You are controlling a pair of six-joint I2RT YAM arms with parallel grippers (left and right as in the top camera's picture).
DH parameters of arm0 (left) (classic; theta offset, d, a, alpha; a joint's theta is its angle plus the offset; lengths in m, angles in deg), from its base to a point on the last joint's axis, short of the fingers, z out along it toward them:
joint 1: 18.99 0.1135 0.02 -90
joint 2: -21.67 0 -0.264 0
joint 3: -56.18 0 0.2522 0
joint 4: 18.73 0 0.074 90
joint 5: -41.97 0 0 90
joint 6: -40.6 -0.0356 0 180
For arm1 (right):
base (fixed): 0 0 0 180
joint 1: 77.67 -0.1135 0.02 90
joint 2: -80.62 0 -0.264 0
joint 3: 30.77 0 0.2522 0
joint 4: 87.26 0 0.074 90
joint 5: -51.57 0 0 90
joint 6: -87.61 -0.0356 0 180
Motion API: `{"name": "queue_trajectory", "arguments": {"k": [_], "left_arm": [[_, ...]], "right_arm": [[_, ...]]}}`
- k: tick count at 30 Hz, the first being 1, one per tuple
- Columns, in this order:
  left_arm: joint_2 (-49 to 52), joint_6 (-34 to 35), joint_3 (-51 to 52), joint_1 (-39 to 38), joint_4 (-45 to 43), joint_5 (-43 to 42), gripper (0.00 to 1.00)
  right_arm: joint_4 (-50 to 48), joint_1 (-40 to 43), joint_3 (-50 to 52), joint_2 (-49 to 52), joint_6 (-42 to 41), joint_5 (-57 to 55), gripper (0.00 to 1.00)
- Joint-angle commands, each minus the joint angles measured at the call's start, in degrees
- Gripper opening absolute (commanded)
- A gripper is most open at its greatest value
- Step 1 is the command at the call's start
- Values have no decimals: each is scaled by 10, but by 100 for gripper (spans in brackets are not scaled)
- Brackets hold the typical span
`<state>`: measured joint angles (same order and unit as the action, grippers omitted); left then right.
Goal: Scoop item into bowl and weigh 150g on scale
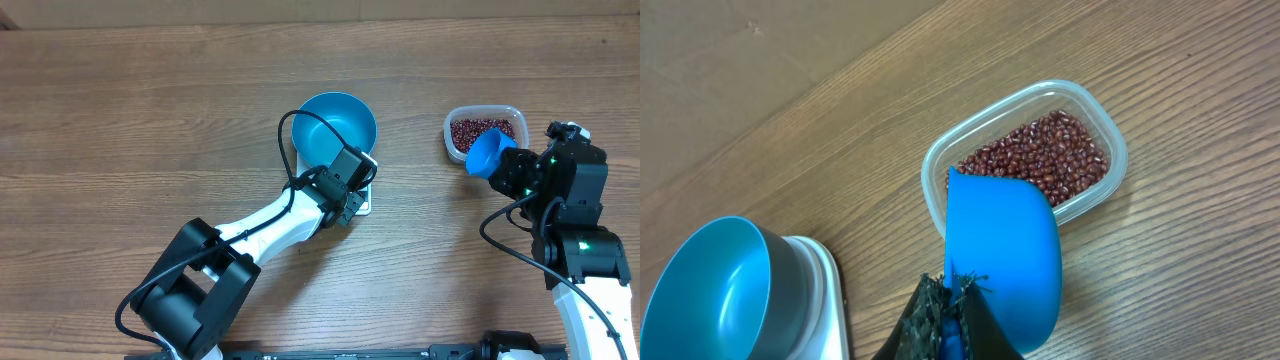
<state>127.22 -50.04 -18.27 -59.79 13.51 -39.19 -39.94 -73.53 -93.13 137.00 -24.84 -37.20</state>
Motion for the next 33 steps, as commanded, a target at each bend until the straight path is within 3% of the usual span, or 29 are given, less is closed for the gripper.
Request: {"name": "queue_trajectory", "arguments": {"k": [1,33], "left_arm": [[20,-13,5,0,9,-14,4],[20,-58,5,-1,7,-44,4]], "right_arm": [[-2,4,-13,-2,2,-5,4],[-2,4,-13,-2,2,-5,4]]}}
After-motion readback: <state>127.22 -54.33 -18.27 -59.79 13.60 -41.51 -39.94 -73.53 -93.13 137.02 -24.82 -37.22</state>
